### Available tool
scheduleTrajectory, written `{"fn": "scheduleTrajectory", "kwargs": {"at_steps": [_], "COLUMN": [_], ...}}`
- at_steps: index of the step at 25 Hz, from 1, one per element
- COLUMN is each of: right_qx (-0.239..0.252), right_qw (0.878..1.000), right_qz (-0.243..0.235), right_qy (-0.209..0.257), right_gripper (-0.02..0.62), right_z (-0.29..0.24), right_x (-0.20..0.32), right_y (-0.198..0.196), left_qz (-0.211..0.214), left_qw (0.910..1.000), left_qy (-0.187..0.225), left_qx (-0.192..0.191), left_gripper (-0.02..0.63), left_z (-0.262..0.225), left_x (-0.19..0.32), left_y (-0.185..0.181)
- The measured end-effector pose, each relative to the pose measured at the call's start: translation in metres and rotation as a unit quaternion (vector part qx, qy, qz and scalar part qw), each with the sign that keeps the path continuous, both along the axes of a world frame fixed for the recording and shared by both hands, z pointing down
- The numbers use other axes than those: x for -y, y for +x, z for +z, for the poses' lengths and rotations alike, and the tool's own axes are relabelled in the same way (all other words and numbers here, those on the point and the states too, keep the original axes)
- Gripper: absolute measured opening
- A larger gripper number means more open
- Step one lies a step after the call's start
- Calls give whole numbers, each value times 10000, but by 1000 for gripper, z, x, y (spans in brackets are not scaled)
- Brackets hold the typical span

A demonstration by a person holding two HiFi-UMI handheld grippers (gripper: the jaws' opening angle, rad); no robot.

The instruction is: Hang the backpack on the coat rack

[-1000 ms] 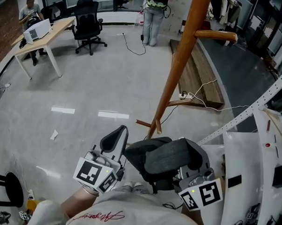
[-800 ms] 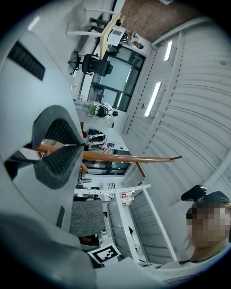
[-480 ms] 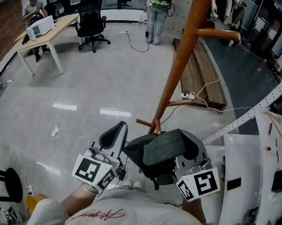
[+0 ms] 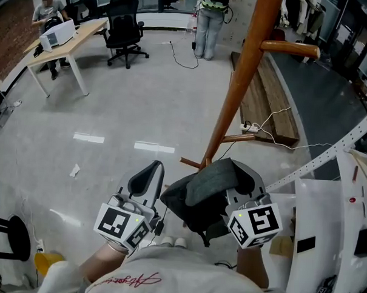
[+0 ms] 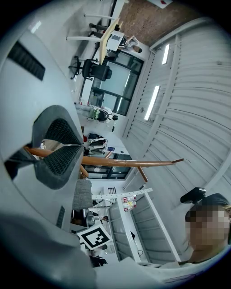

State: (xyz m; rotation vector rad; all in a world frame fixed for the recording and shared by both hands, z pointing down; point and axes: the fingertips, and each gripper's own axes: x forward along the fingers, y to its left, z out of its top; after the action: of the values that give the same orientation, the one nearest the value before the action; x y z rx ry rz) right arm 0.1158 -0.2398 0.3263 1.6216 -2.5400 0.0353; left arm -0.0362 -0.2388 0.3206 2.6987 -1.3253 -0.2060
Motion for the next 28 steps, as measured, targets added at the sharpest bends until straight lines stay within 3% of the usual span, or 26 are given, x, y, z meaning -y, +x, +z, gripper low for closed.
{"fn": "scheduleTrajectory", "kwargs": {"at_steps": [28], "right_qx": [-604], "right_qw": [9883], "right_qz": [471], "right_qy": [-1322], "right_gripper": [35], "right_z": [116], "right_x": [59], "right_y": [20], "left_qz": [-169], "left_qw": [9995], "left_qy": [-255], "left_qx": [-31], "left_gripper": [21], "left_z": [15], "left_x": [26], "left_y": [-8]}}
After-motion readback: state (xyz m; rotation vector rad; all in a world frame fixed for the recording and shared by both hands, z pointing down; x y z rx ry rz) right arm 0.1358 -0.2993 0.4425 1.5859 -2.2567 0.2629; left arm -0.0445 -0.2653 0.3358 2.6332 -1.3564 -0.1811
